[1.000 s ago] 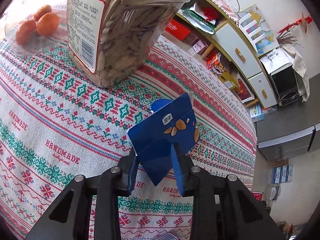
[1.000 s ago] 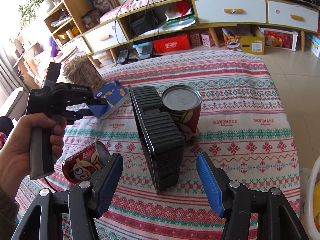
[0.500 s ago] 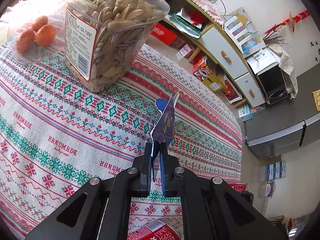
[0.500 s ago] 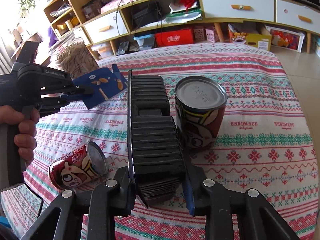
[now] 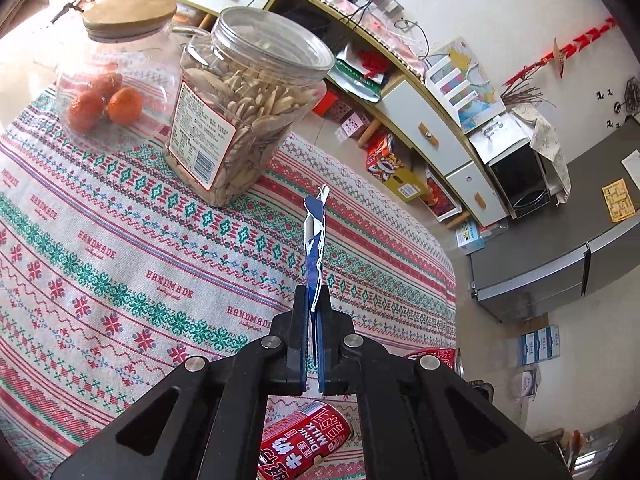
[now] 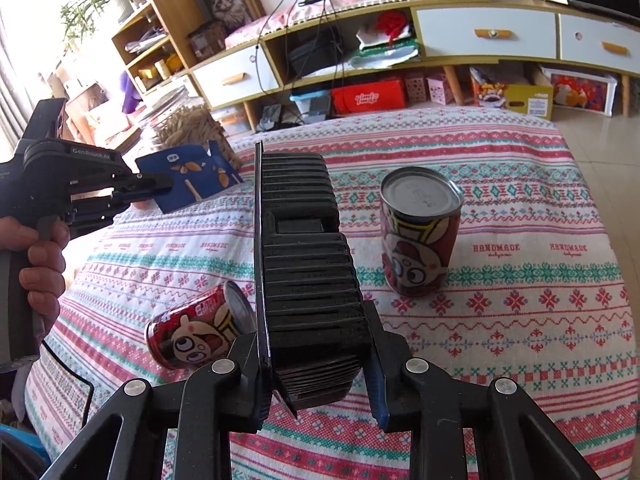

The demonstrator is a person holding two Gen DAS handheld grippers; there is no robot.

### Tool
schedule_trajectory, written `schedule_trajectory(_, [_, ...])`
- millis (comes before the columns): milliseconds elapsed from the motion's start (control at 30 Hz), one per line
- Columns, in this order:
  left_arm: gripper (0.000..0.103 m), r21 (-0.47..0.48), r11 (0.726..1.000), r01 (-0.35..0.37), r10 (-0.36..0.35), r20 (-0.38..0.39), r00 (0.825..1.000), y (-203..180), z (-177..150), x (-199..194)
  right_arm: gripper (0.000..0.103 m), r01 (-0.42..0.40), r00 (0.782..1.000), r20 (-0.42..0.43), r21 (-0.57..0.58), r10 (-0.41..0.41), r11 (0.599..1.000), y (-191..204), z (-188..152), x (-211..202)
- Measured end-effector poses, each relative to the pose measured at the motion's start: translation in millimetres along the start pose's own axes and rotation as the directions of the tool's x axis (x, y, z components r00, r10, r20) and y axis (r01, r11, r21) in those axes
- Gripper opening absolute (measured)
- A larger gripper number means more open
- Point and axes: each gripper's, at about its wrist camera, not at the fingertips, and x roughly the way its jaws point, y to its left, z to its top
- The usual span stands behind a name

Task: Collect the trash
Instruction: 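Carry the carton and black tray over the bucket and open both tools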

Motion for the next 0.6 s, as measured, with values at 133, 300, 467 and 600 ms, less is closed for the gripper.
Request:
schedule_trajectory(133, [0.002,0.055,0.998,-0.019,0.018,0.027,0.999,-16,-8,-19,0.033,-0.021,1.000,-0.022,-0.009,0.020,1.000,0,-6,-7])
schedule_trajectory(300, [0.002,0.088,0.996,0.000,-0.003,0.034,0.999,-36,-19,-40,0.033,-0.042,0.998,-0.051,-0.012,0.042,0.999,-5,-13,-23])
schedule_trajectory(467, [0.003,0.017,0.997,-0.072,0.068,0.170,0.983,-32,-7,-98,0.033,-0.093,0.995,-0.044,-0.012,0.093,0.996,-15,-17,-54])
schedule_trajectory(600, [0.003,-0.028,0.993,-0.111,0.114,0.268,0.957,-19,4,-145,0.033,-0.123,0.992,0.000,-0.002,0.123,0.992,-19,-17,-79])
